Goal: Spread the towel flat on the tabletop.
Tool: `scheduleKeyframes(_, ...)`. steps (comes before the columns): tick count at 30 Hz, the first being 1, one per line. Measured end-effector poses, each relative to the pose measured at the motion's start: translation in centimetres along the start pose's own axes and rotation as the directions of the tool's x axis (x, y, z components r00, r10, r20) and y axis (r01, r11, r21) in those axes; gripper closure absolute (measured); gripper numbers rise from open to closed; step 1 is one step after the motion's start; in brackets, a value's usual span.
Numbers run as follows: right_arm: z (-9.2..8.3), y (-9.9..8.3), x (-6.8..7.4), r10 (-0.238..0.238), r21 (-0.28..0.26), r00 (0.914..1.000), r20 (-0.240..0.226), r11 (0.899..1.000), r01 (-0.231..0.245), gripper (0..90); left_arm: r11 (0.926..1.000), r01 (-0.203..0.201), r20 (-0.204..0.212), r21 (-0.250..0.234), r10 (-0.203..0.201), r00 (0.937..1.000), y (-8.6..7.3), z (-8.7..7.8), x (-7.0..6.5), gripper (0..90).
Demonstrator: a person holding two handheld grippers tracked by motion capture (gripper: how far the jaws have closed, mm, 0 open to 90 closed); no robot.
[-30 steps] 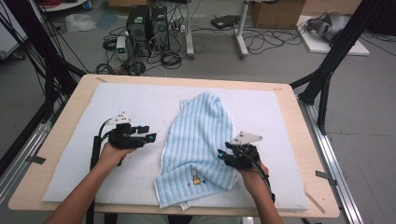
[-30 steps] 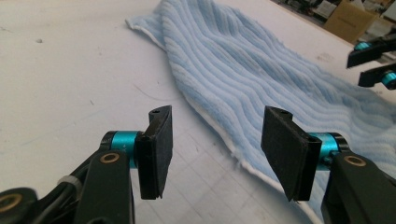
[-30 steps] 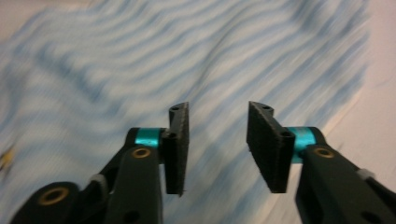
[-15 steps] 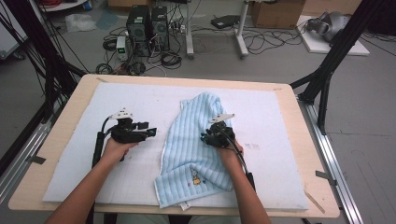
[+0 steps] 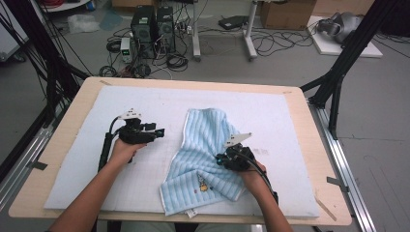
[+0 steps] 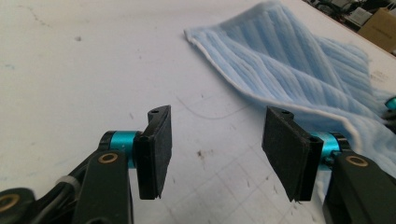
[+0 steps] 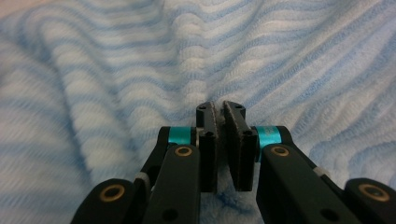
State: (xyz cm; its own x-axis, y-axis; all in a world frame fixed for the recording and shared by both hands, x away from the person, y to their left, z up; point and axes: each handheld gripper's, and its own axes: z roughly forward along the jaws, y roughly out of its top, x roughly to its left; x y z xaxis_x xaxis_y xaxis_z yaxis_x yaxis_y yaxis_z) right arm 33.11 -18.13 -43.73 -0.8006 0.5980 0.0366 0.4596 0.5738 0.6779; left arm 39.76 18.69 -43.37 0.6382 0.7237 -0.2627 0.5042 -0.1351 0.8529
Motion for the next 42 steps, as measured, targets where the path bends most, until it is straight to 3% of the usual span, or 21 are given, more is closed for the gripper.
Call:
scheduleKeyframes(3,-0.5,-0.6,0.1,-0.001,-0.008,0.9999,-0.013,1.0,0.001,80.0,1.0,-0.002,-0.001,0.007,0.002,1.0,0.8,0.9,-0.1,42.8)
scheduleKeyframes(6,-1.2,-0.8,-0.3,0.042,-0.093,0.9987,0.027,0.995,-0.04,52.1,0.9999,0.002,0.0,0.015,-0.002,1.0,1.5,2.2,-0.2,42.8)
scheduleKeyframes(8,-2.1,-0.8,-0.8,0.111,-0.171,0.9919,0.063,0.98,-0.099,42.6,0.9997,0.004,-0.002,0.025,-0.004,1.0,1.9,3.3,-0.4,42.5)
scheduleKeyframes(11,-3.3,-1.3,-1.8,0.167,-0.236,0.9793,0.115,0.962,-0.136,40.5,0.9986,0.003,0.002,0.053,-0.003,1.0,2.4,5.0,-0.8,42.4)
scheduleKeyframes(16,-4.0,-2.1,-2.8,0.229,-0.254,0.9615,0.152,0.949,-0.186,34.8,0.9951,-0.024,-0.001,0.096,0.024,0.9997,3.1,7.7,-1.9,40.5)
scheduleKeyframes(20,-4.1,-2.3,-3.0,0.243,-0.259,0.9566,0.161,0.946,-0.197,32.5,0.988,-0.04,-0.077,0.149,0.052,0.9957,3.2,9.8,-2.4,32.7)
scheduleKeyframes(23,-3.9,-2.3,-2.9,0.231,-0.247,0.9576,0.172,0.951,-0.185,31.4,0.9793,-0.082,-0.104,0.185,0.102,0.9893,3.0,10.9,-2.9,32.9)
scheduleKeyframes(25,-3.8,-2.3,-2.9,0.228,-0.239,0.9576,0.176,0.954,-0.183,30.7,0.9721,-0.129,-0.132,0.196,0.156,0.9789,3.0,11.1,-3.4,34.7)
scheduleKeyframes(27,-3.8,-2.3,-2.9,0.229,-0.237,0.9577,0.174,0.954,-0.185,30.4,0.9659,-0.16,-0.135,0.204,0.189,0.9726,3.0,10.9,-3.4,43.5)
scheduleKeyframes(32,-3.7,-2.4,-2.9,0.226,-0.228,0.9564,0.185,0.956,-0.182,30.3,0.9576,-0.194,-0.059,0.213,0.211,0.9758,3.0,10.5,-3.5,84.7)
scheduleKeyframes(35,-3.7,-2.5,-2.9,0.228,-0.227,0.9554,0.188,0.956,-0.184,30.3,0.9608,-0.179,-0.06,0.211,0.196,0.9788,2.9,9.9,-3.1,87.3)
scheduleKeyframes(39,-3.8,-2.7,-3.0,0.235,-0.229,0.9527,0.193,0.955,-0.189,30.3,0.9725,-0.124,-0.075,0.197,0.141,0.9872,2.5,8.3,-1.7,87.4)
scheduleKeyframes(42,-3.8,-2.7,-3.1,0.254,-0.243,0.9497,0.183,0.948,-0.207,30.4,0.9754,-0.104,-0.089,0.195,0.123,0.9885,2.1,7.1,-0.7,87.4)
